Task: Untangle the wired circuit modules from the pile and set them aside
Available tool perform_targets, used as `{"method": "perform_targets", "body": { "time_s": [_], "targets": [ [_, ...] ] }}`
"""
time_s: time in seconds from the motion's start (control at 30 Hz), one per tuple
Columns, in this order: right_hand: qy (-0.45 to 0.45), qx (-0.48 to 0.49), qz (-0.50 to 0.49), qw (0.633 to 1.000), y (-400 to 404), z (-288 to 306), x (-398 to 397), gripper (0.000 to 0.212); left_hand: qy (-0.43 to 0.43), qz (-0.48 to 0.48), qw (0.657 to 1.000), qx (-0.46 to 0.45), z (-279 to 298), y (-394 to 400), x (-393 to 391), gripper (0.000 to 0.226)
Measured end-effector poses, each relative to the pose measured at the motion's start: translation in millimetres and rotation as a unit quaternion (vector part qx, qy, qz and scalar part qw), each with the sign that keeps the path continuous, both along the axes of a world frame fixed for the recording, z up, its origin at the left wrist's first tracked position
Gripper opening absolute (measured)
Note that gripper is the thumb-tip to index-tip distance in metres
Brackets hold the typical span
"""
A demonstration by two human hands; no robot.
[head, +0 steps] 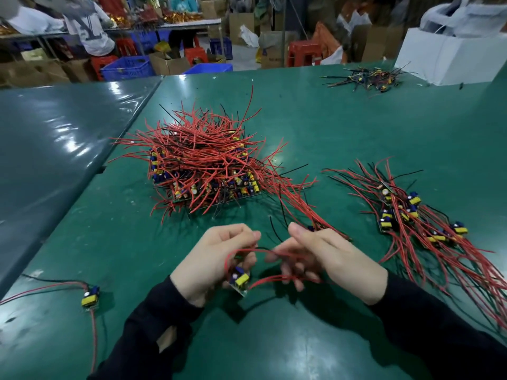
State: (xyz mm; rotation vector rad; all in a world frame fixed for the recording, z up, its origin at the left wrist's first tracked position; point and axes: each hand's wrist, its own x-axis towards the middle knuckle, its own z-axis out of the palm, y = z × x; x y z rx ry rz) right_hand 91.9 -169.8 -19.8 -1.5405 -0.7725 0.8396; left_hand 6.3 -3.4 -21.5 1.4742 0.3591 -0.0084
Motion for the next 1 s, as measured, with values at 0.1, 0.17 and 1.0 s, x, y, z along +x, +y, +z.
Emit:
{"method": "perform_targets", "body": {
  "time_s": [0.1,0.17,1.0],
  "targets": [
    [-0.073,-0.023,0.063,0.995,-3,1,-3,0.034,0.004,0.052,0.996,-0.072,0,1,2,0.024],
    [-0.109,-0.019,0.035,0.993,-3,1,-2,0.026,0.013,0.078,0.989,-0.128,4,3,3,0.028],
    [0.13,-0.031,0.113,0.984,-1,1,-4,0.028,-0.095,-0.022,0.995,-0.027,7,-11,-6,0.03]
  ]
}}
